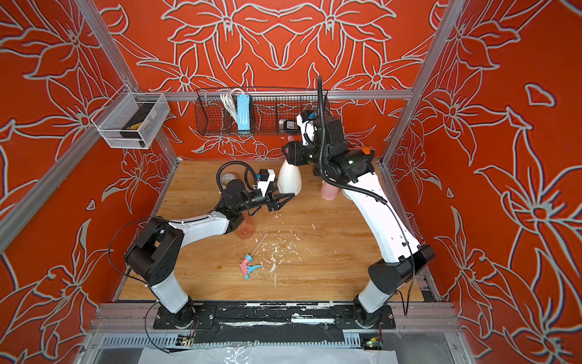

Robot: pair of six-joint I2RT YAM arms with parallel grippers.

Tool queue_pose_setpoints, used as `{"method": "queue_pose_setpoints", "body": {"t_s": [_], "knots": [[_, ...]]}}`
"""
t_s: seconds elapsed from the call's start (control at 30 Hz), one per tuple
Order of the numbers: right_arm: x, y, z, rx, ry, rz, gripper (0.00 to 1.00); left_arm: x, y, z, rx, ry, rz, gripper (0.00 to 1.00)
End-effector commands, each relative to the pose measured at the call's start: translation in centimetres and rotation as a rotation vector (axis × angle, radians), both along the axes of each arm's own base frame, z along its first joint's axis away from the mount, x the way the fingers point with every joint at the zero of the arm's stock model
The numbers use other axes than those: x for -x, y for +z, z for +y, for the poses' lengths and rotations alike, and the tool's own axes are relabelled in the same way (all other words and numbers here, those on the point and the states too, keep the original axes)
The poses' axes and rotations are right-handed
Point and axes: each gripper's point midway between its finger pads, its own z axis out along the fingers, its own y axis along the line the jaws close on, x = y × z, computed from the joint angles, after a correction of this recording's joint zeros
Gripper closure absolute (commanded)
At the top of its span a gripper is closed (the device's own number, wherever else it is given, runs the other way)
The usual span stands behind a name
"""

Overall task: Attach spray nozzles to spray bottles
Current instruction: Insert the spray nozzle into the spray bottle.

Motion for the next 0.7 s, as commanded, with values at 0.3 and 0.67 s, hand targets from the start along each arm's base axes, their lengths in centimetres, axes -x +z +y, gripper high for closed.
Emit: {"method": "queue_pose_setpoints", "body": {"t_s": [0.3,0.67], "knots": [[-0.4,-0.1,0.3,-0.014,-0.017,0.018,0.53,0.6,1.0,0.3,0.003,-0.006,-0.049,0.51],[-0.6,-0.8,0.4,-0.009,-0.025,0.036,0.78,0.7,0.6,0.3,-0.004,-0.012,-0.037,0.51]]}}
